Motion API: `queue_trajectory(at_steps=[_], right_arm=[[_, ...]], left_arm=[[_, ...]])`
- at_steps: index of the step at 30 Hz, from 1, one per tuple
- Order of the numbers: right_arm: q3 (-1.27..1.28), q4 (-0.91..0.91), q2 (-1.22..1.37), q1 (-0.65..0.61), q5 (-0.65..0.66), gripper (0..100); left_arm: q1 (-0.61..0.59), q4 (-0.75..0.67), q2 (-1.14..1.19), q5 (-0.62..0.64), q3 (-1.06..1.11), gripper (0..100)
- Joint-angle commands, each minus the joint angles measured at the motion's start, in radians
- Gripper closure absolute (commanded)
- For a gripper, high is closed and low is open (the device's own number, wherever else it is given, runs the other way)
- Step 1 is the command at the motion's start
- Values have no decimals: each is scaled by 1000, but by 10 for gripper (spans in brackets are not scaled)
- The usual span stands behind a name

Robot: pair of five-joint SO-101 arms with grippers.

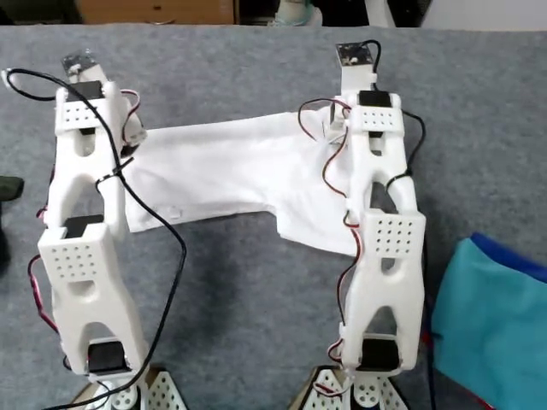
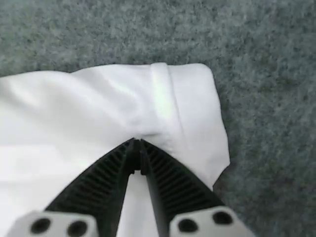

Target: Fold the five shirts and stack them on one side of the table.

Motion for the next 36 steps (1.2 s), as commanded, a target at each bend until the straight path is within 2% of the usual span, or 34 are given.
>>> queue_trajectory(at_steps=[1,5,12,25,36], right_arm=[[-50,2,-5,21,-5,990],[-50,2,-5,21,-3,990],[-50,3,-4,19,35,990],[-47,3,-5,19,35,990],[-44,3,-7,19,35,990]], left_arm=[[29,9,-59,-6,-41,981],[32,14,-61,-11,-41,981],[23,83,-61,-126,-35,981],[-94,118,-71,-127,57,981],[-92,133,-71,-127,58,981]])
